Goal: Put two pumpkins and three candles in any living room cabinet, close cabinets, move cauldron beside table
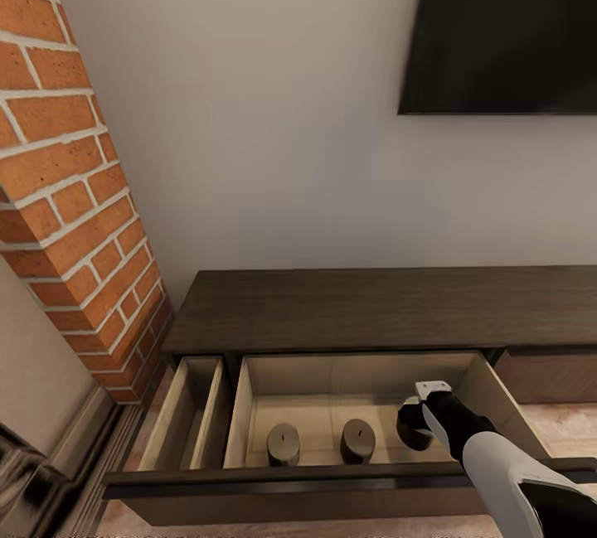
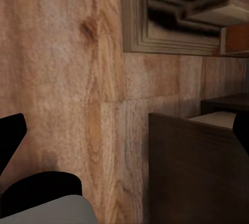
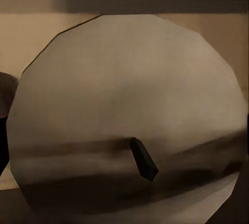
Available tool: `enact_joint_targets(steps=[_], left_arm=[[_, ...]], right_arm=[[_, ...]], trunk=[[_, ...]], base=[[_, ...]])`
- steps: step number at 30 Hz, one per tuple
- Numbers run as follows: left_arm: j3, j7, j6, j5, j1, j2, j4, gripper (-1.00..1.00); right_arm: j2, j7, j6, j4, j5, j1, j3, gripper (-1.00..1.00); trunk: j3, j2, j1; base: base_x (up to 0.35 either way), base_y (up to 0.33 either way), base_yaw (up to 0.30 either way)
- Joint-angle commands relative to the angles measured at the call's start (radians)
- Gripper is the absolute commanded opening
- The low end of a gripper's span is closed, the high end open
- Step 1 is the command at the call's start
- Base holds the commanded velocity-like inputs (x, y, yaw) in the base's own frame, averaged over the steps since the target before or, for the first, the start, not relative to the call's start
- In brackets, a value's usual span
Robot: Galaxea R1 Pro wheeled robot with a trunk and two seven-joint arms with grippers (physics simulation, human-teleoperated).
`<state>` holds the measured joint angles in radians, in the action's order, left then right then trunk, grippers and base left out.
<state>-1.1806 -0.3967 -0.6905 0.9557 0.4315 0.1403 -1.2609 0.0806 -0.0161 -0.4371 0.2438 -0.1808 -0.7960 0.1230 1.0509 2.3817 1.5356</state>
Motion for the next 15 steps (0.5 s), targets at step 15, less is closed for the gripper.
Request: enact_joint_targets(steps=[15], left_arm=[[0.004,0.002,-0.003,0.001,0.0,0.001,0.0,1.0]], right_arm=[[-0.001,-0.008,0.0,0.0,-0.024,0.0,0.007,-1.0]], trunk=[[0.018,-0.014,-0.008]], base=[[0.0,0.0,0.0]])
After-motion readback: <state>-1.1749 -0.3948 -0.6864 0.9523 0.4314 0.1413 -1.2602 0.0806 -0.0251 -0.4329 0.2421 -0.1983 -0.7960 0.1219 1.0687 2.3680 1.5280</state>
